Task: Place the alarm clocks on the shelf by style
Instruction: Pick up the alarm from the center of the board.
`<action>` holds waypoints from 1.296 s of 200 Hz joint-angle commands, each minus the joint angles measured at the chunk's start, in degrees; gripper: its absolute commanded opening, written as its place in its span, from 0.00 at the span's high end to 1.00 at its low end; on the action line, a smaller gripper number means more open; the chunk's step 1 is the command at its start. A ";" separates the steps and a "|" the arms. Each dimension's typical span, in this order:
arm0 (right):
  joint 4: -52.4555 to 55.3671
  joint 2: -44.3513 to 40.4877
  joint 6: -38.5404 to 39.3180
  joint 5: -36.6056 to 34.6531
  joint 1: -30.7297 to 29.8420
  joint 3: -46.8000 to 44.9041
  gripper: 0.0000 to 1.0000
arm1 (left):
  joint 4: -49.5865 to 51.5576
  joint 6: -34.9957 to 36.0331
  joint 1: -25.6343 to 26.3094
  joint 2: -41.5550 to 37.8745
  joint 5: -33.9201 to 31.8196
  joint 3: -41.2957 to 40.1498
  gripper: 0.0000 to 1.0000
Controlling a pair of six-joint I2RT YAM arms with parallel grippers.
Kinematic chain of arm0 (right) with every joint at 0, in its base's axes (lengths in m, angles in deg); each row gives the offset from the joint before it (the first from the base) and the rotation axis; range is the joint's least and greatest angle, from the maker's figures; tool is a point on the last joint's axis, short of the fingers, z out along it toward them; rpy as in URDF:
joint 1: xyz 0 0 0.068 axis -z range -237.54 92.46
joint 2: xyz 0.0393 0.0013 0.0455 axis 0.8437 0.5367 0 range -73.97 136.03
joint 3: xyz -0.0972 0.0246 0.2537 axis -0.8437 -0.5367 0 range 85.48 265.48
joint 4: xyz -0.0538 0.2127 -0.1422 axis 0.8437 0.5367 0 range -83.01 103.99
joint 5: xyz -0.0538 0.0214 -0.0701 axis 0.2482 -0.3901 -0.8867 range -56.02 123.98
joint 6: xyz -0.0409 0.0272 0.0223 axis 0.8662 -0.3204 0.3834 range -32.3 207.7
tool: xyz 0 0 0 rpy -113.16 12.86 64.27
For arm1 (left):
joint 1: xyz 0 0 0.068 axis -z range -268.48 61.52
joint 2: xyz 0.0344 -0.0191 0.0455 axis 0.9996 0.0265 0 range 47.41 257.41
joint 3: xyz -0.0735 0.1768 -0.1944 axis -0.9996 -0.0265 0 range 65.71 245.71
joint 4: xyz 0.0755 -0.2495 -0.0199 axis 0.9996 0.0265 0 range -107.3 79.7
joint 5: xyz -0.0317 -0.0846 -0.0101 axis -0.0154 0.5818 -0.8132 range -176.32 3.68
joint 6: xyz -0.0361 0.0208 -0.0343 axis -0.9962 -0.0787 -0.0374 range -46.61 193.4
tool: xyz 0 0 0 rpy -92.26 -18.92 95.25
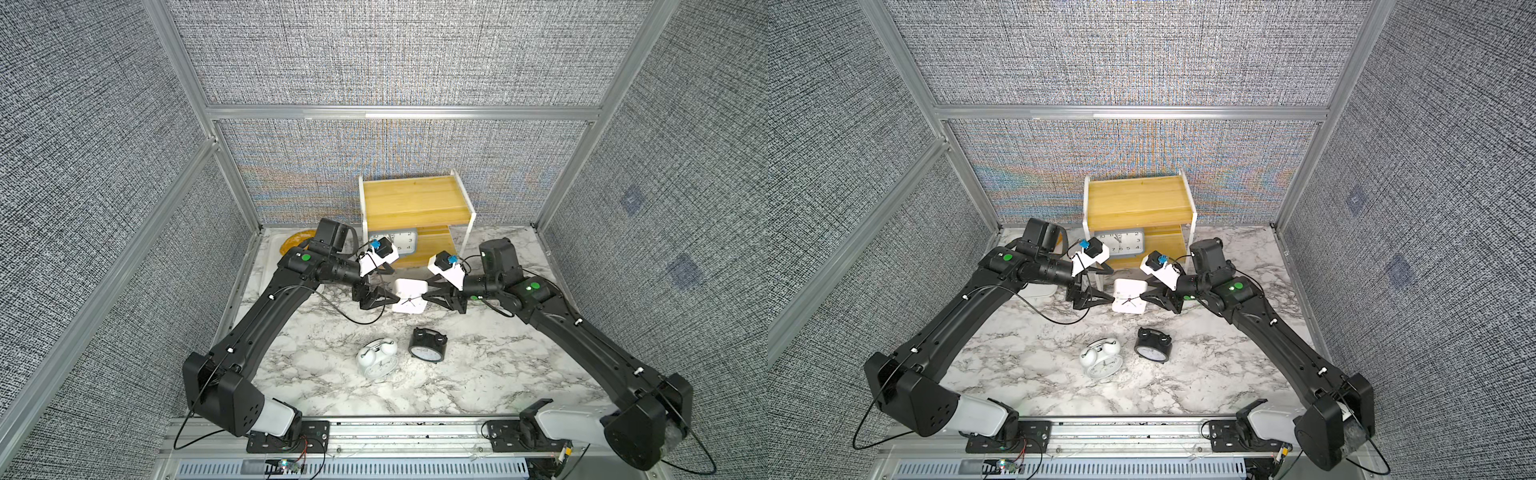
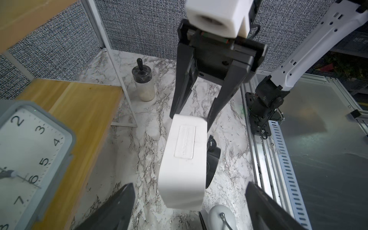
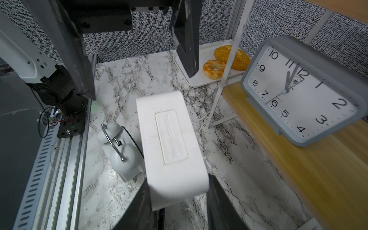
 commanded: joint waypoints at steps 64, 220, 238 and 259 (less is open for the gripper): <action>1.50 0.71 1.30 -0.46 -1.11 1.57 0.74 | 1.36 3.41 2.50 2.91 -3.10 1.54 0.14; 1.06 0.12 0.64 -2.89 -1.42 1.39 0.74 | 2.41 1.65 2.88 5.48 -5.41 3.57 0.68; 0.47 0.06 0.06 -3.98 -1.37 0.99 0.74 | 1.91 1.51 2.88 5.11 -5.05 3.46 0.77; -1.33 -0.33 -1.87 -6.69 -1.43 0.32 0.61 | -0.90 -0.87 2.88 4.03 -5.20 2.64 0.83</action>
